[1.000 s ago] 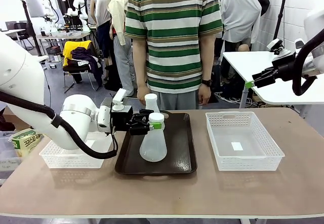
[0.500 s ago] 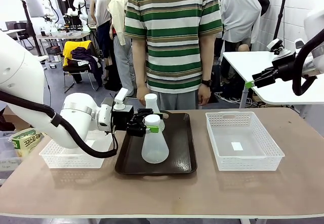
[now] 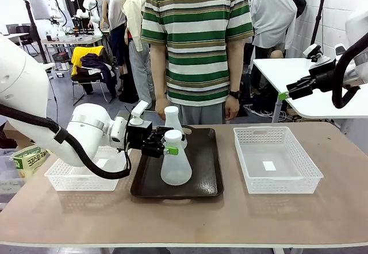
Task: Prepare the laboratory tools.
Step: Place the picked Big flask upright in the Handle tray as directed by the person.
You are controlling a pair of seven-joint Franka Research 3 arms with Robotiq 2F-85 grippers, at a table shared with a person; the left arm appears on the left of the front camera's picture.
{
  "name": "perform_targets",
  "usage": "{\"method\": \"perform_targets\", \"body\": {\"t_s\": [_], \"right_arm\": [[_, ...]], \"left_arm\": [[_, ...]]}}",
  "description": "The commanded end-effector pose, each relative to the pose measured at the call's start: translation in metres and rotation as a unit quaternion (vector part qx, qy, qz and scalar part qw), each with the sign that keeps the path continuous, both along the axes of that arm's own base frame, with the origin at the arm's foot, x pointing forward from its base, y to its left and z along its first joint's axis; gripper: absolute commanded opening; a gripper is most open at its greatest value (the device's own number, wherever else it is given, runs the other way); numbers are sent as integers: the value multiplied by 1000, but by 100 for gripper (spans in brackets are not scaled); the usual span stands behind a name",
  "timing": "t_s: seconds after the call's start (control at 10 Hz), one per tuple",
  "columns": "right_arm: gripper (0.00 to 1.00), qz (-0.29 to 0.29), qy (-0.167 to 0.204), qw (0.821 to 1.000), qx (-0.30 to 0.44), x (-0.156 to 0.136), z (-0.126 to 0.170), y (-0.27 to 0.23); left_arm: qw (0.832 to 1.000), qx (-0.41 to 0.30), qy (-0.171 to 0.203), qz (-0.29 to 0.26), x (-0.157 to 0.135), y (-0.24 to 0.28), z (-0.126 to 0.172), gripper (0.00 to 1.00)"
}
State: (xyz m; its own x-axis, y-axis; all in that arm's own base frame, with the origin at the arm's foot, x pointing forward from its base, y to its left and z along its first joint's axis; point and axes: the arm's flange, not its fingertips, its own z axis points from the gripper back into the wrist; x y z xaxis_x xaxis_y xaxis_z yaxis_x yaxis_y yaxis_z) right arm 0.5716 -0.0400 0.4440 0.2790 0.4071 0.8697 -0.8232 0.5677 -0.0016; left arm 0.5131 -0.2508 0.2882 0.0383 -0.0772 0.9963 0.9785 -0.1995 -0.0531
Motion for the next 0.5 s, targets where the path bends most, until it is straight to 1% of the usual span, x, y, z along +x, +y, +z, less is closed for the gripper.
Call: {"method": "perform_targets", "body": {"t_s": [0.0, 0.1, 0.4], "right_arm": [[100, 1, 4, 1000, -4, -2, 0, 0], [100, 1, 4, 1000, -4, -2, 0, 0], [100, 1, 4, 1000, -4, -2, 0, 0]], "left_arm": [[1000, 16, 1, 15, -5, 4, 7, 100], [1000, 0, 0, 0, 0, 0, 0, 100], [1000, 0, 0, 0, 0, 0, 0, 100]]}}
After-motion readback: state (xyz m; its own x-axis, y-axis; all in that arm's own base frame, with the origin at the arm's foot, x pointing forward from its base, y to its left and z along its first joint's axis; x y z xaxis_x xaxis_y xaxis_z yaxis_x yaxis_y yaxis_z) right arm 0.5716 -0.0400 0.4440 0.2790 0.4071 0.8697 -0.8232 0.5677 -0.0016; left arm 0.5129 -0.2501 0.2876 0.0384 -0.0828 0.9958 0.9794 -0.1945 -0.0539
